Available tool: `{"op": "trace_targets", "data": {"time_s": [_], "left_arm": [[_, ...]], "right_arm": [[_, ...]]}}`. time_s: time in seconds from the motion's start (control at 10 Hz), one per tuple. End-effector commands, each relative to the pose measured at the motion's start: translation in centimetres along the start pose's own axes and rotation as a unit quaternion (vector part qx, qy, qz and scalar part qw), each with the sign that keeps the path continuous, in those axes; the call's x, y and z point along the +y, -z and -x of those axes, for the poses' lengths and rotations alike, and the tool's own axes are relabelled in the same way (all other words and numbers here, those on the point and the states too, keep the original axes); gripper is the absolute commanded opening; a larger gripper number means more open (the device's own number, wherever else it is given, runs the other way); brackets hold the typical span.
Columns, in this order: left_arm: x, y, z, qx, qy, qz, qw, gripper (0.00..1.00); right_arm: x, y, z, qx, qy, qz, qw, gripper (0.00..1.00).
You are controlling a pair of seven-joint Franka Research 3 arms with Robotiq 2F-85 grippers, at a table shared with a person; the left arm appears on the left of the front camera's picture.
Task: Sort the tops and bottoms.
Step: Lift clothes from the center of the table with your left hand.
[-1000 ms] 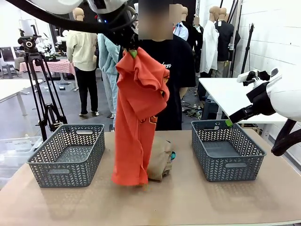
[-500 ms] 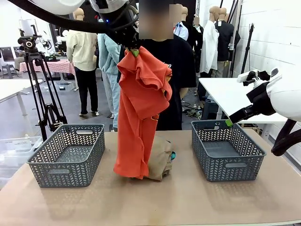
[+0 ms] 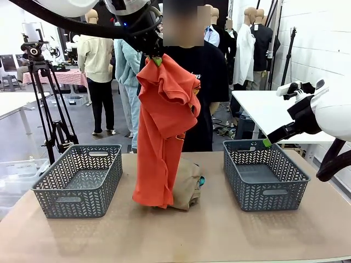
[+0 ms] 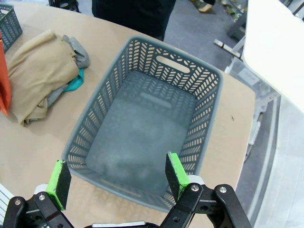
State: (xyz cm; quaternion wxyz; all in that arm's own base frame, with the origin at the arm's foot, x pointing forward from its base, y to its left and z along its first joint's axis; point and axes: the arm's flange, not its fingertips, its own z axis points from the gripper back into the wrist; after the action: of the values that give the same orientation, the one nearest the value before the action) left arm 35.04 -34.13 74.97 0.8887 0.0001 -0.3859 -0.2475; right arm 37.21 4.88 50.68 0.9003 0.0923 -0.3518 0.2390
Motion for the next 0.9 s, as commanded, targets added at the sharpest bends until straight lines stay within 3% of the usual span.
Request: {"op": "trace_targets", "data": {"time_s": [0.0, 0.8], "left_arm": [[0.24, -0.46, -0.09, -0.004, 0.0, 0.0, 1.0, 0.0], [0.24, -0.46, -0.09, -0.004, 0.0, 0.0, 1.0, 0.0]], "right_arm": [[-0.13, 0.28, 0.03, -0.004, 0.007, -0.007, 1.0, 1.0], [-0.13, 0.28, 0.03, -0.004, 0.007, -0.007, 1.0, 1.0]]}}
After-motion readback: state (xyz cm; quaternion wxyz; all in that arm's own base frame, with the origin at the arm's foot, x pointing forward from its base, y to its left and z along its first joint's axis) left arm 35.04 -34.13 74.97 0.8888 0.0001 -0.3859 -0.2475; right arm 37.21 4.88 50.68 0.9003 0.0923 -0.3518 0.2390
